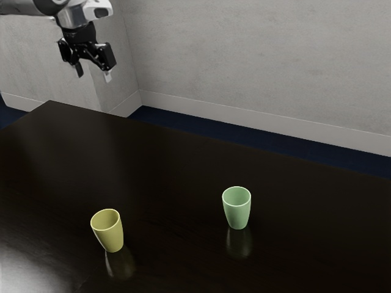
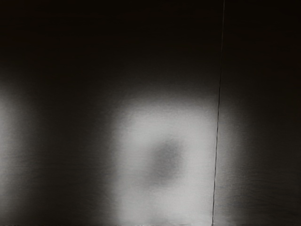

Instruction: Place the left cup onto the right cup

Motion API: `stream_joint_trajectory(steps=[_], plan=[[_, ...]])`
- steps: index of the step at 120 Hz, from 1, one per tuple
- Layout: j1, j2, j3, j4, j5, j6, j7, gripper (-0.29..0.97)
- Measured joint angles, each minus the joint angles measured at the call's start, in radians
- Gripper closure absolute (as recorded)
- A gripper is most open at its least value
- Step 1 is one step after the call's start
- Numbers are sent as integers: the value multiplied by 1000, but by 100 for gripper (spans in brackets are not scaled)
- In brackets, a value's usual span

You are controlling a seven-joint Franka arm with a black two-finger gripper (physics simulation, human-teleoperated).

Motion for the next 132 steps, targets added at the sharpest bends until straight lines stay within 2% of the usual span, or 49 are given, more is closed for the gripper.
stream_joint_trajectory(steps=[42, 104, 132], plan=[[-59, 33, 1, -55, 0, -12, 21, 2], [-49, 3, -42, -487, -41, 266, 29, 2], [-41, -138, -72, -709, -65, 398, 20, 2]])
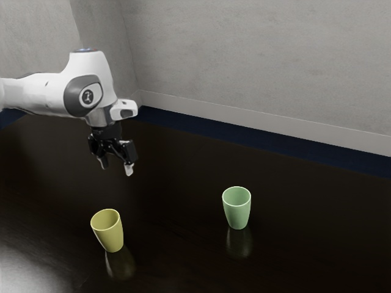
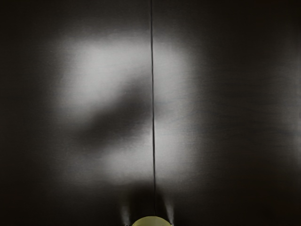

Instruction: Place the left cup onto the right cup

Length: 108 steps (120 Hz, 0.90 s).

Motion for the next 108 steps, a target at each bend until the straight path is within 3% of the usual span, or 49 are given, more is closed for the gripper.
stream_joint_trajectory(steps=[39, 74, 108], plan=[[12, -107, -55, -217, 9, 130, -63, 2], [6, -186, -77, -325, 16, 199, -176, 2], [9, -192, -88, -362, 61, 217, -270, 2]])
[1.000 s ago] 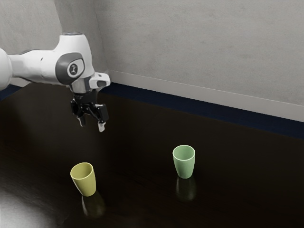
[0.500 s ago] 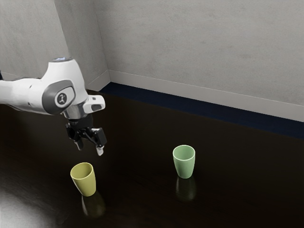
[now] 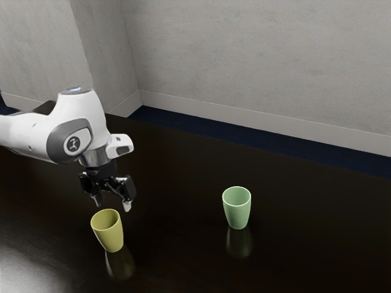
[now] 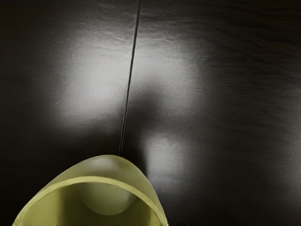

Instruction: Place the left cup onto the right cup

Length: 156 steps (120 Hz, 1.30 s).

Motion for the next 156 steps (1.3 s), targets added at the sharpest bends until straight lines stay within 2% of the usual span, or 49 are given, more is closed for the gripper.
stream_joint_trajectory(steps=[82, 156], plan=[[2, 6, -29, -50, 7, 28, -138, 3], [-6, 86, -29, -57, -3, 115, -193, 4]])
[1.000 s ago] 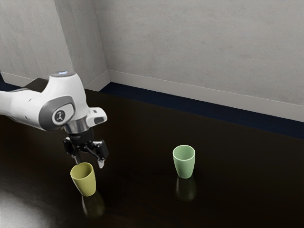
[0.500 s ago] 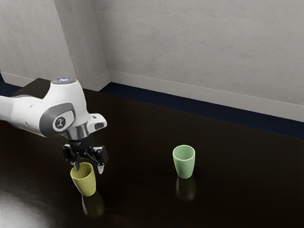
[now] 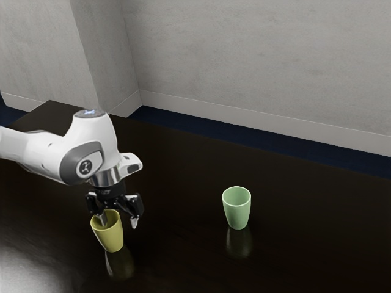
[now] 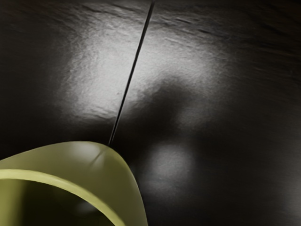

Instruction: Place the left cup onto the right cup

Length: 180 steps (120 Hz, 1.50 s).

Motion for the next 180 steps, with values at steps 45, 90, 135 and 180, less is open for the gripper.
stream_joint_trajectory(steps=[45, 90, 135, 180], plan=[[-1, 25, 1, 0, -2, 19, -24, 6], [0, 37, 1, -1, -3, 30, -46, 24], [1, 36, 2, -6, -4, 27, -76, 62], [2, 36, 0, -12, 7, 21, -119, 79]])
